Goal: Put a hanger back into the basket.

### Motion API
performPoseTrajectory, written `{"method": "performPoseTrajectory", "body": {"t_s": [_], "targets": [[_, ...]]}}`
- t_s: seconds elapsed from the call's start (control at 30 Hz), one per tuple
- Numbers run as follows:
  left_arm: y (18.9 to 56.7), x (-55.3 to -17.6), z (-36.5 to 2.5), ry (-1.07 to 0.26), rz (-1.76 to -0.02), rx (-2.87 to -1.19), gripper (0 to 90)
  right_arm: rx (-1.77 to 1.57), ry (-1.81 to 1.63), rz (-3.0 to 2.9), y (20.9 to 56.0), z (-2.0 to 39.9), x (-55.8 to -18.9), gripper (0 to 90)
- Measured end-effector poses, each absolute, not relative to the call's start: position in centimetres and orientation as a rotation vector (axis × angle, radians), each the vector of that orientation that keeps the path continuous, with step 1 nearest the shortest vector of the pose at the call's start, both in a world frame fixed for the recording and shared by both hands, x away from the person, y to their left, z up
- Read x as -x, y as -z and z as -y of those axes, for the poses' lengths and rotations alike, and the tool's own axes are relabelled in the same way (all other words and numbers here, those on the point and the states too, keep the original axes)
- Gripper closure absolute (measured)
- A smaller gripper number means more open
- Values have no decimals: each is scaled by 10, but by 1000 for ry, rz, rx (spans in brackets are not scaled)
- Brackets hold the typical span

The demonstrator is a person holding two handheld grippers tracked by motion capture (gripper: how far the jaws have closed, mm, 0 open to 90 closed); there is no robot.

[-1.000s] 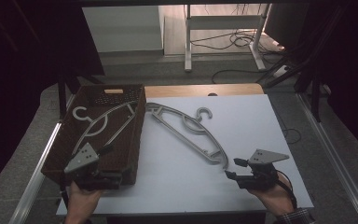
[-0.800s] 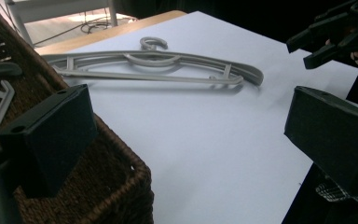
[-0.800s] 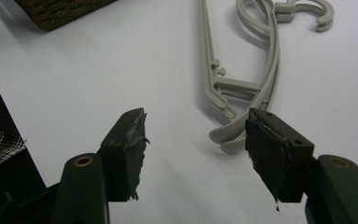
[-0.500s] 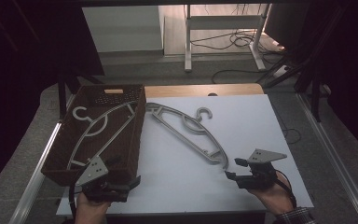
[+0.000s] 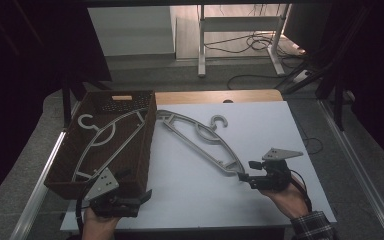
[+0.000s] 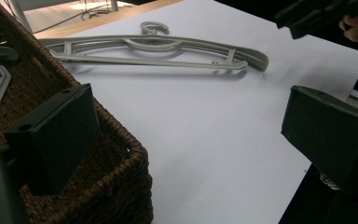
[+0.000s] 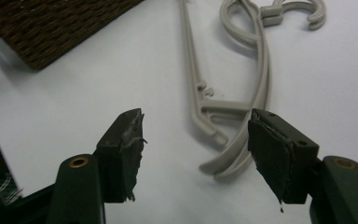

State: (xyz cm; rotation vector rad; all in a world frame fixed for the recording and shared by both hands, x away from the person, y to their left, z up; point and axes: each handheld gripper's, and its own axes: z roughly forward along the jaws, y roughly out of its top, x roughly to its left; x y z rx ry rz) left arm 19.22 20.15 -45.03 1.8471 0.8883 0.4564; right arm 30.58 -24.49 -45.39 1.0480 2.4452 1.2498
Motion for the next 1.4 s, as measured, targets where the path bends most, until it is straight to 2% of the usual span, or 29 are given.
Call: {"method": "performPoseTrajectory", "body": {"t_s": [0.33,0.63,1.03,1.4], "targets": [[450,-192,-204,-458,-885,-1844,45,-1019,-1153,-2453,451,223,-347,445],[452,-193,-202,-453,-885,-1860,45,-1053,-1070,-2461,466,204,-391,557],[452,-193,-206,-444,-890,-1847,46,-1076,-1001,-2455,490,182,-429,591],[453,-193,-207,-430,-892,-1844,46,-1089,-933,-2460,504,176,-441,643]]}}
